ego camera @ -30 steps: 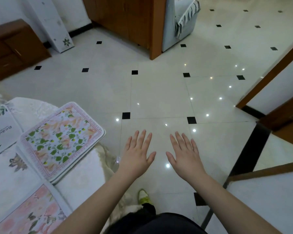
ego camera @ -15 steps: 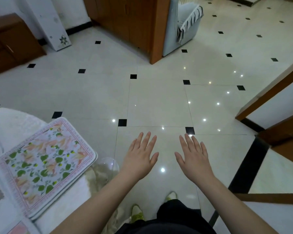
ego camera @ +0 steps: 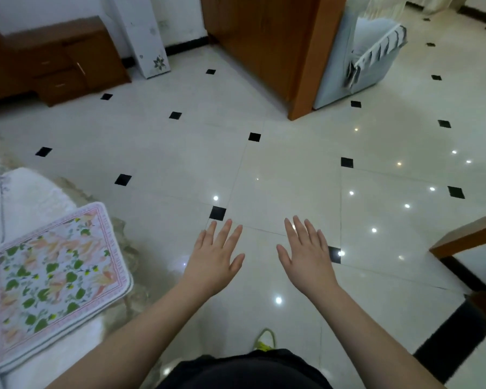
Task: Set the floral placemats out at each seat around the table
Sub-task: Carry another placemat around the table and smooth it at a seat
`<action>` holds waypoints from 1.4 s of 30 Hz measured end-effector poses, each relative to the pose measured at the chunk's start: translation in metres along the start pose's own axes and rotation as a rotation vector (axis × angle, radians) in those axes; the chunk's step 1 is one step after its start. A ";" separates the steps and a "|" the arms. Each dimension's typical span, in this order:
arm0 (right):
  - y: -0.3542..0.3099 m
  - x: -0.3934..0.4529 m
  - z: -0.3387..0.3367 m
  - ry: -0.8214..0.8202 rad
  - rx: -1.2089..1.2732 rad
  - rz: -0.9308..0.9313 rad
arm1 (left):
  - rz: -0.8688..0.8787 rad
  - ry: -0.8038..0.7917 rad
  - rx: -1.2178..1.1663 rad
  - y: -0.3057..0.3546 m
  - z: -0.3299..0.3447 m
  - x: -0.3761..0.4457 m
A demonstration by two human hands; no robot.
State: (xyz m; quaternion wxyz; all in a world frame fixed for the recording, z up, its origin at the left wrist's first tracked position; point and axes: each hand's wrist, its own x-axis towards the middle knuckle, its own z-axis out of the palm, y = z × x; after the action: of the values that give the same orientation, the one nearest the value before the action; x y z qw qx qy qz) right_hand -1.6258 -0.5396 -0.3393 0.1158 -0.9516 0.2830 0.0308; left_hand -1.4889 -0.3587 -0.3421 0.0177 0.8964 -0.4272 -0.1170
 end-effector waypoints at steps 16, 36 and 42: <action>-0.093 0.141 -0.007 -0.020 -0.051 -0.378 | -0.395 0.209 -0.109 -0.087 -0.027 0.030; -0.314 0.266 0.010 -0.110 -0.159 -0.801 | -0.800 0.271 -0.195 -0.270 -0.041 0.016; -0.371 0.282 0.034 -0.187 -0.198 -1.002 | -0.945 0.248 -0.254 -0.292 -0.022 -0.001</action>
State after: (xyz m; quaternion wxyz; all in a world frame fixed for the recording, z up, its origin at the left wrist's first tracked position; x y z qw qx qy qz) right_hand -1.1869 -0.3802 -0.3320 0.0506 -0.9699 -0.2231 0.0828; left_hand -1.2617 -0.1744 -0.3587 0.1221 0.9898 0.0481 -0.0559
